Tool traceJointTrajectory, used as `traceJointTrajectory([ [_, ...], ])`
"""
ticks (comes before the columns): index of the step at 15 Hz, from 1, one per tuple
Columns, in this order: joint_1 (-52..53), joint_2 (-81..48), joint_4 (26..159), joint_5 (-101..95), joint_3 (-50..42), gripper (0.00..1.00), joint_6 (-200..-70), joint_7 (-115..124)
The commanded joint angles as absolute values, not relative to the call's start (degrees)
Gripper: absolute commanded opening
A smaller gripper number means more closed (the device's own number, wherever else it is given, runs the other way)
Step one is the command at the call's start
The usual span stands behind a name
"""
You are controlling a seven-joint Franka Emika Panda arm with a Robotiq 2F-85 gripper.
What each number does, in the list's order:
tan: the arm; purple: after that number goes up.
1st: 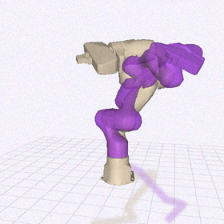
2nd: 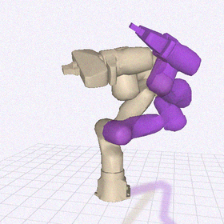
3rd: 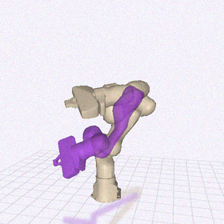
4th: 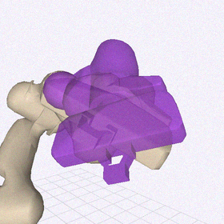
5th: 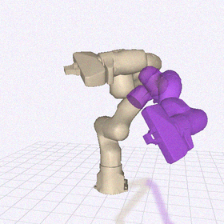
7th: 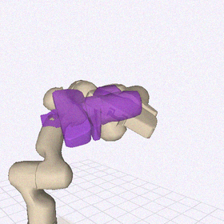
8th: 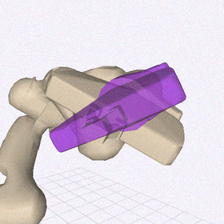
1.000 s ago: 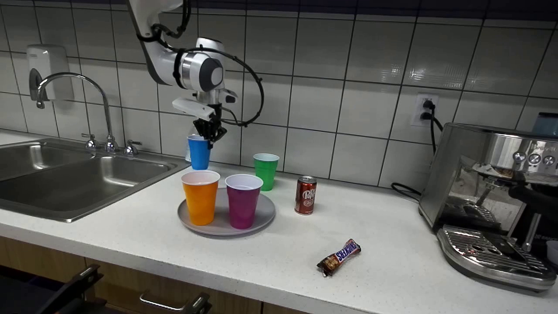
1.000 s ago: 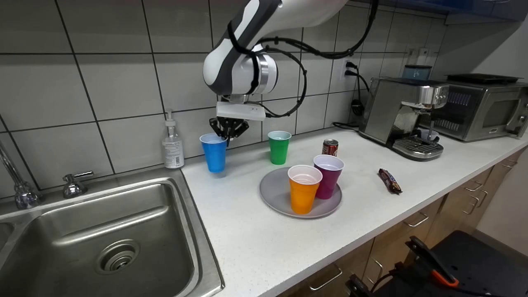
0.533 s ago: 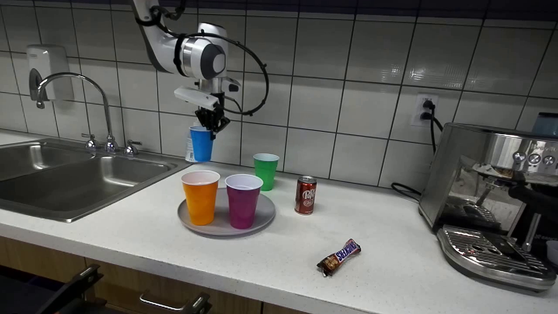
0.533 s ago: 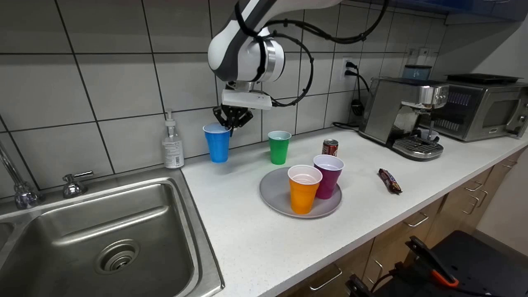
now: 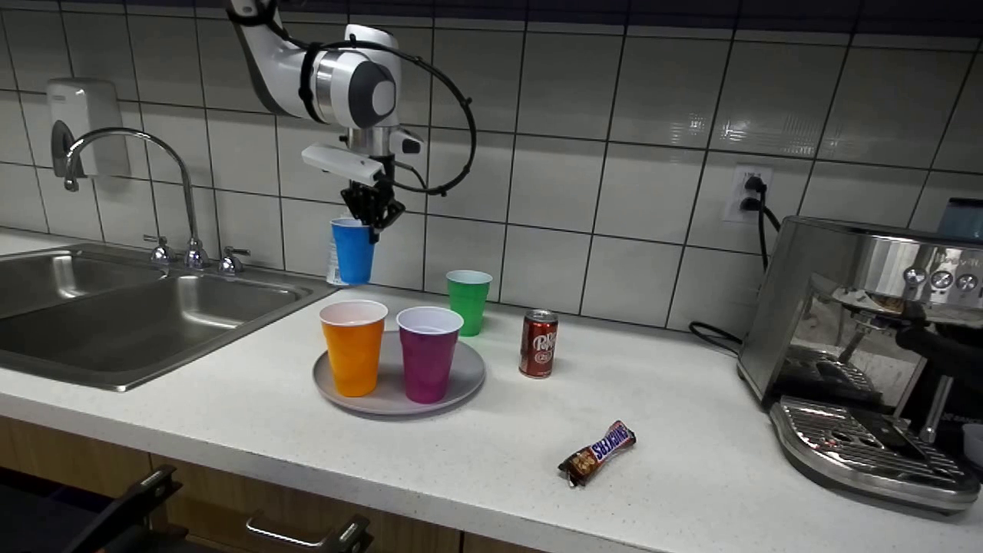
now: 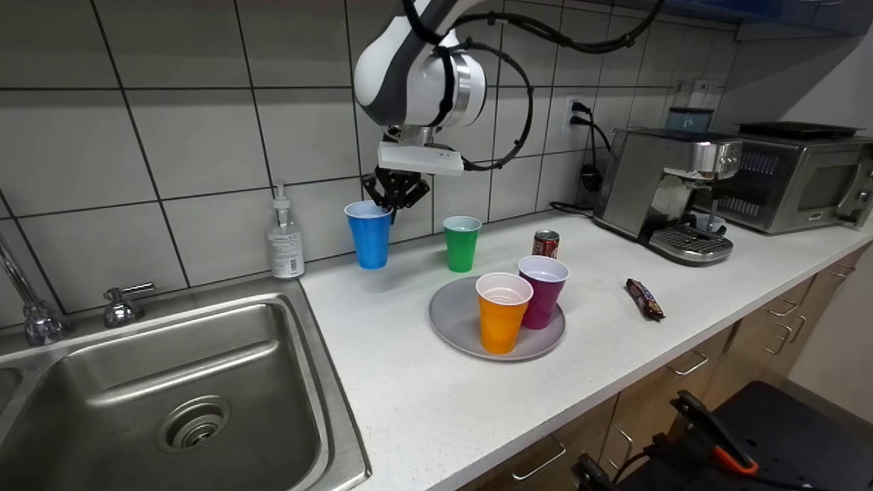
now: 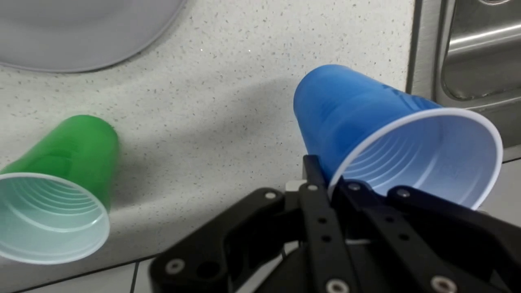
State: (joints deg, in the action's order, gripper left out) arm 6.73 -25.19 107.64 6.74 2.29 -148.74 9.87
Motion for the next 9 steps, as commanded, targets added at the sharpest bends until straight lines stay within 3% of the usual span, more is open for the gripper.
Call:
traceJointTrajectory([
  [1,5.67,-20.13,113.18,6.52,2.35,0.01,-149.0,8.98],
  [9,4.58,-15.08,120.58,6.71,1.05,0.01,-150.02,9.43],
])
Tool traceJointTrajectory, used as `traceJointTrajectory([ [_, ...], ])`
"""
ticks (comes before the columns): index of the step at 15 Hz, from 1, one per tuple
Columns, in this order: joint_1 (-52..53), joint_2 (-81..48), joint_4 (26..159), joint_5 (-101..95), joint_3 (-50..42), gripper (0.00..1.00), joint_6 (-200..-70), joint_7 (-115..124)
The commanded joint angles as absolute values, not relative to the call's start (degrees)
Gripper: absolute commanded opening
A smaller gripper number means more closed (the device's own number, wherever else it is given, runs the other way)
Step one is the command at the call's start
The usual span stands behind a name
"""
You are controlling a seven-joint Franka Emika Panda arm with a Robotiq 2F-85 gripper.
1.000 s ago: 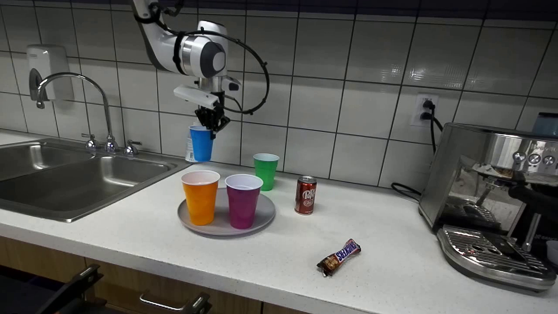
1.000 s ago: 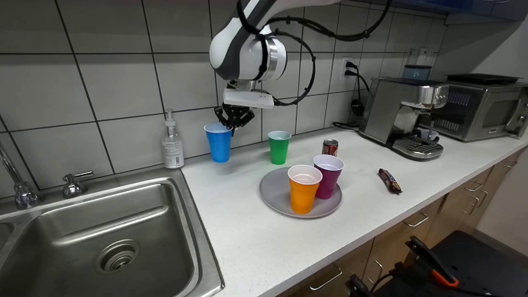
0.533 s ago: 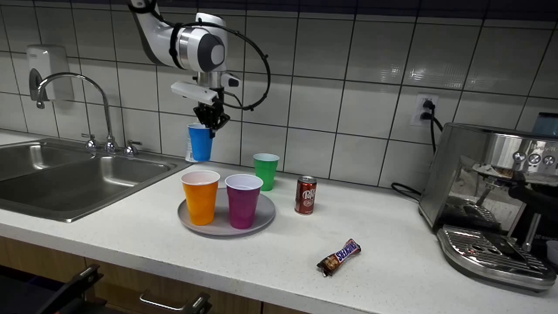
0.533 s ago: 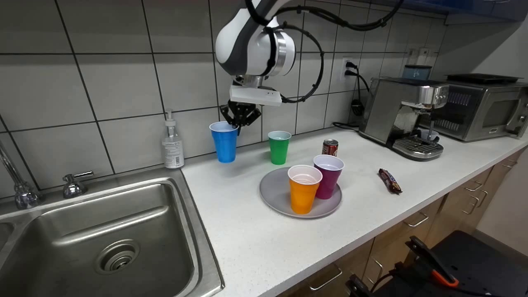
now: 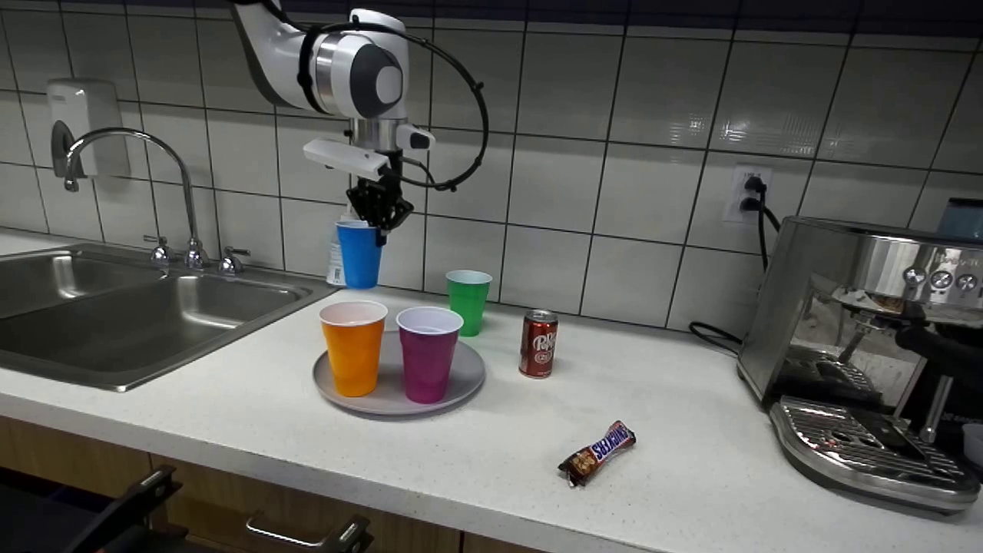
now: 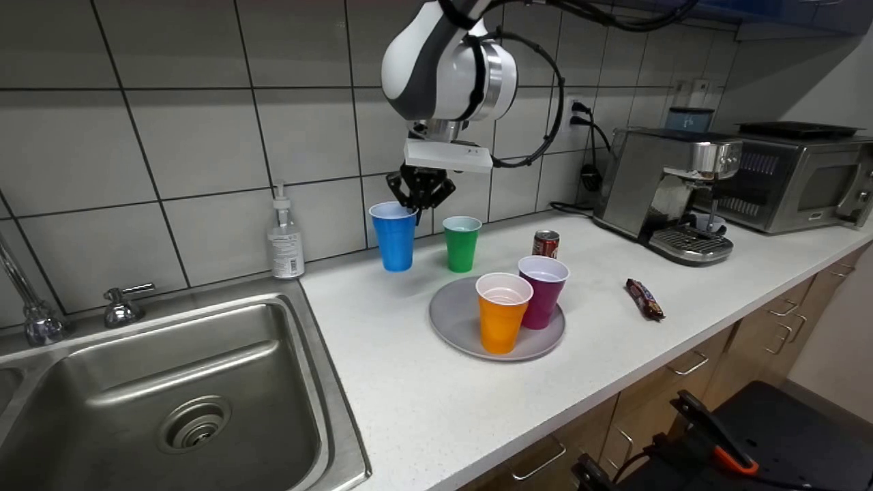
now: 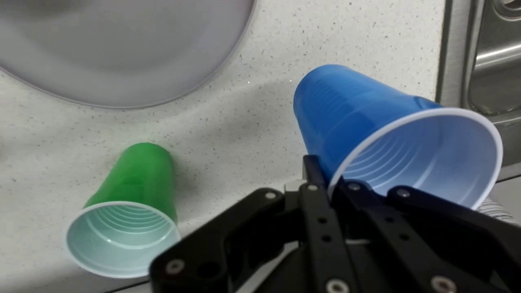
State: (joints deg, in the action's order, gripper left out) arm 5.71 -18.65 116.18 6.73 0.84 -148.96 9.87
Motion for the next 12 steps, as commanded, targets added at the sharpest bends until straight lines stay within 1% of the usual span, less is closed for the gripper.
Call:
traceJointTrajectory([
  [1,4.39,-14.67,121.37,6.68,0.91,0.01,-150.05,9.45],
  [12,4.16,-12.54,127.42,2.74,-2.58,0.01,-149.65,12.21],
])
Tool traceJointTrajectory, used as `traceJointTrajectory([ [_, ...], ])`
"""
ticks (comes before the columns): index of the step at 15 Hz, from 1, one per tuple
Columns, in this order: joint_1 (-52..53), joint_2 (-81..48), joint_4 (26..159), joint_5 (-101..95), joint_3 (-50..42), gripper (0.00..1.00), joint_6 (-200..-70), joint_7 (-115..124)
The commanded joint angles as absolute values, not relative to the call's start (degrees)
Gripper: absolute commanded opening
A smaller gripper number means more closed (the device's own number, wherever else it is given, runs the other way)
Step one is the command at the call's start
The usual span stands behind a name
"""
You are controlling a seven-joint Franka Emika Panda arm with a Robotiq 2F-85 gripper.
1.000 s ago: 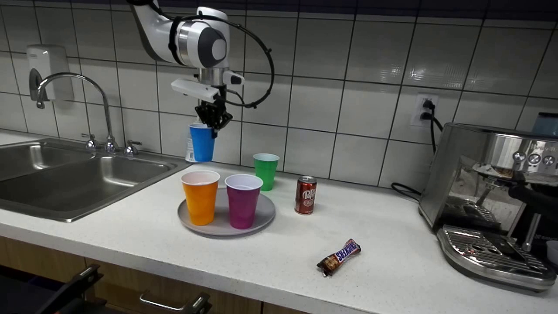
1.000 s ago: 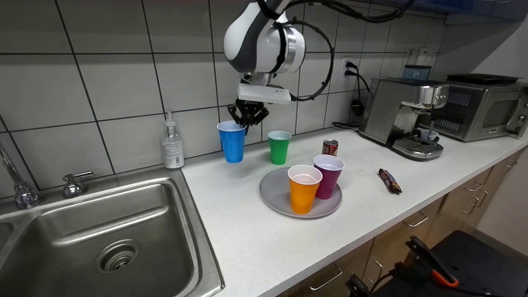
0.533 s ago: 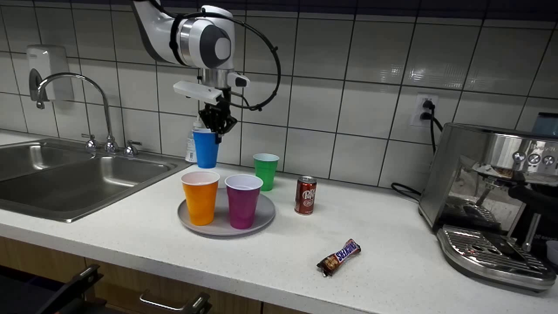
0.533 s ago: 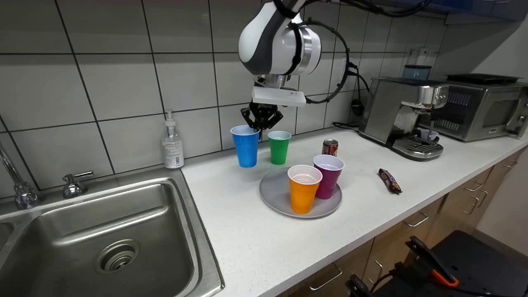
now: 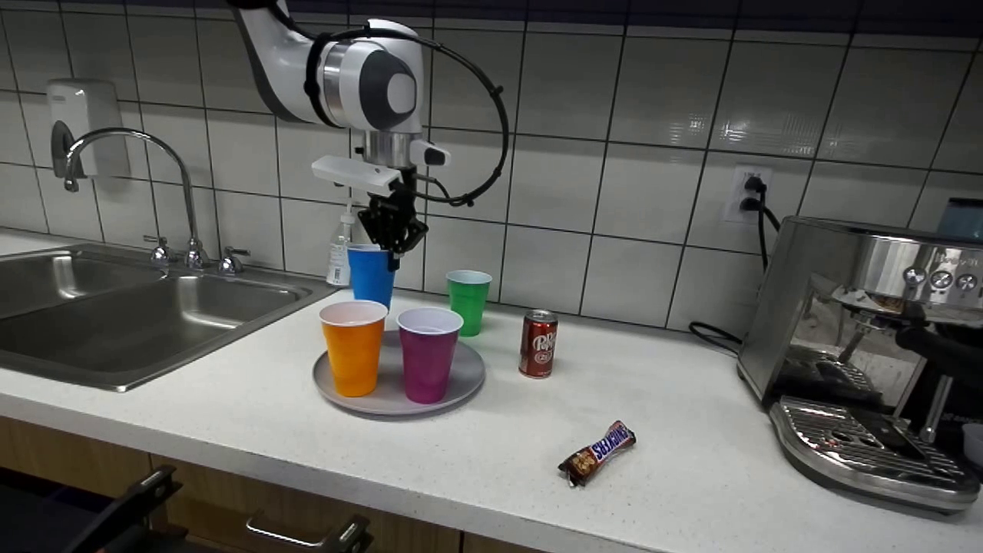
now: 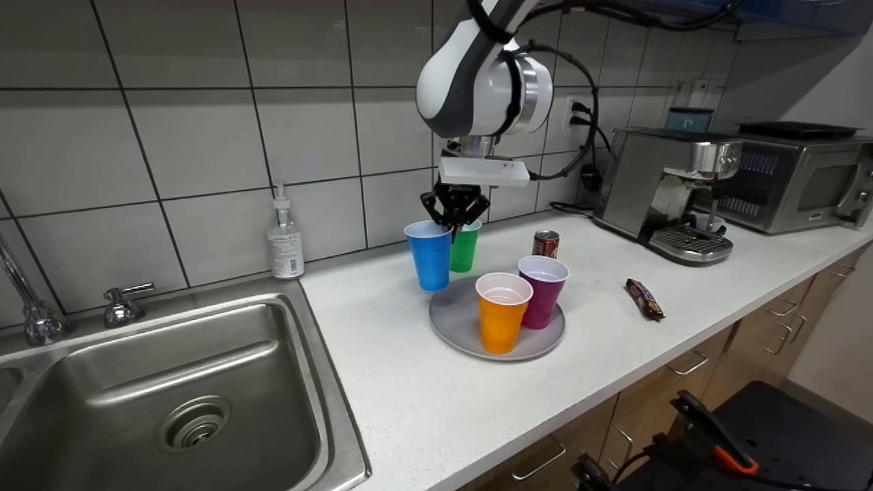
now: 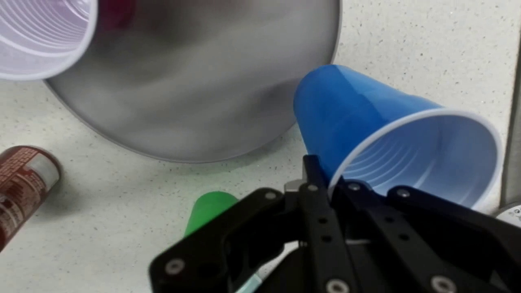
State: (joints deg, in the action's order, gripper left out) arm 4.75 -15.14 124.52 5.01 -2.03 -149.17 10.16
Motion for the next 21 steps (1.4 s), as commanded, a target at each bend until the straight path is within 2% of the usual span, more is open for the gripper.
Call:
traceJointTrajectory([
  [1,4.17,-12.53,127.69,2.29,-2.87,0.01,-149.52,12.45],
  [21,3.69,-14.6,130.45,2.73,-3.28,0.01,-151.21,12.3],
])
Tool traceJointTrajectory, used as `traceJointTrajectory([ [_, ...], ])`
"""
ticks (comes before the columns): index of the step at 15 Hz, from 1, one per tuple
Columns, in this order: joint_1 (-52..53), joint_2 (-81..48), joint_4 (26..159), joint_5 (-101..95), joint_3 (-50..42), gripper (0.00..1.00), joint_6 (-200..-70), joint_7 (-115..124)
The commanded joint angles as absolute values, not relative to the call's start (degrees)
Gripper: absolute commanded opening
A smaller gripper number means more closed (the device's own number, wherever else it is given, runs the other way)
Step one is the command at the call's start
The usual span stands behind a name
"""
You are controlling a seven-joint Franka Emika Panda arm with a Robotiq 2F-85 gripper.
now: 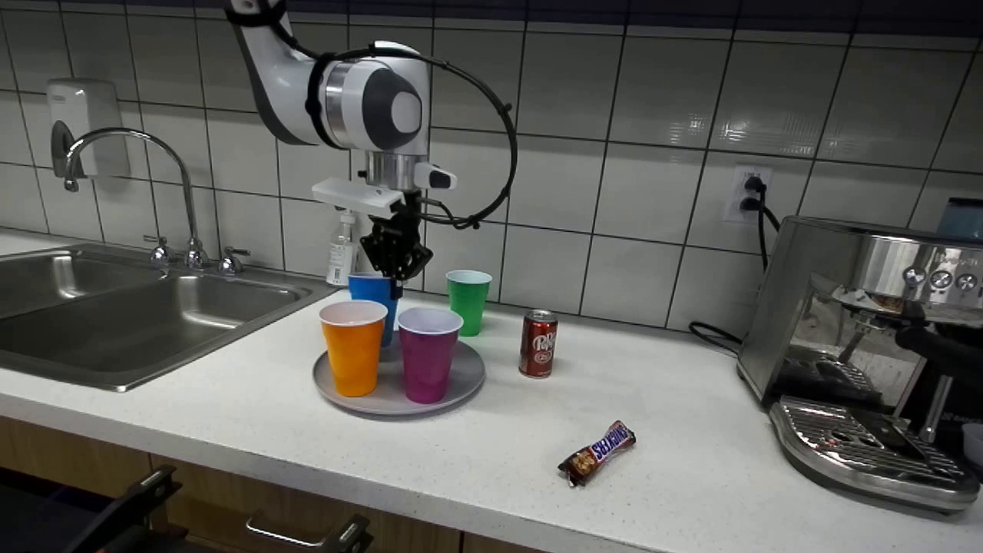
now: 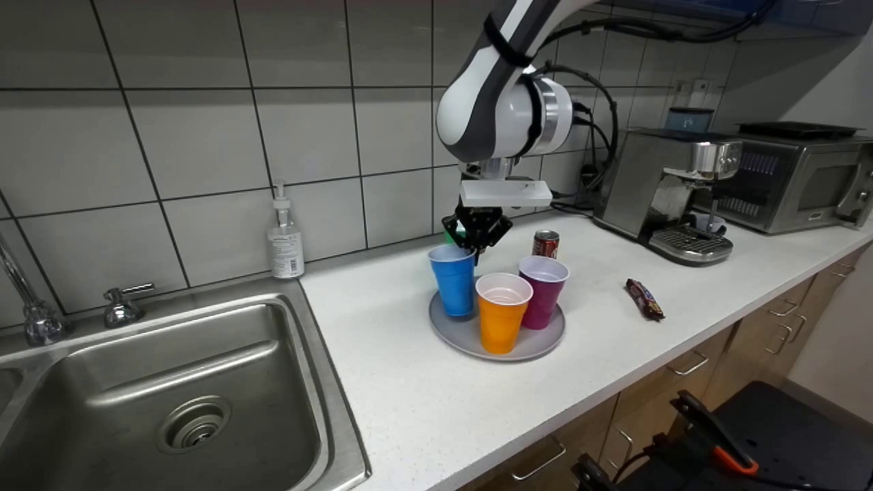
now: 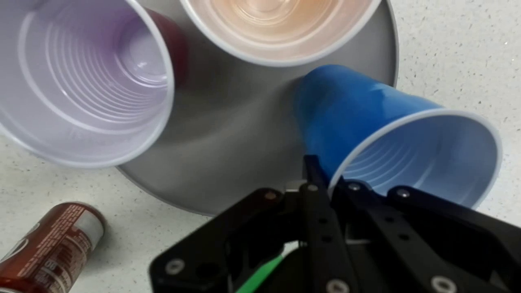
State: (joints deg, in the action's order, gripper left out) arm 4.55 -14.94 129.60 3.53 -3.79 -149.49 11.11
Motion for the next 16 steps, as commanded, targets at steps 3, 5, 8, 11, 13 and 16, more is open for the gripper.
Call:
traceJointTrajectory([
  [3,3.63,-15.56,130.35,2.82,-3.44,0.01,-152.97,12.5],
  [5,3.56,-16.11,130.38,2.8,-3.52,0.01,-154.29,12.42],
  [8,3.43,-17.04,130.44,3.06,-3.45,0.01,-156.2,11.92],
  [11,3.43,-17.77,130.44,3.25,-3.33,0.01,-157.87,11.6],
  [13,3.41,-17.79,130.54,3.44,-3.21,0.01,-158.42,11.38],
  [16,3.48,-16.74,130.63,3.28,-3.11,0.36,-157.77,11.04],
])
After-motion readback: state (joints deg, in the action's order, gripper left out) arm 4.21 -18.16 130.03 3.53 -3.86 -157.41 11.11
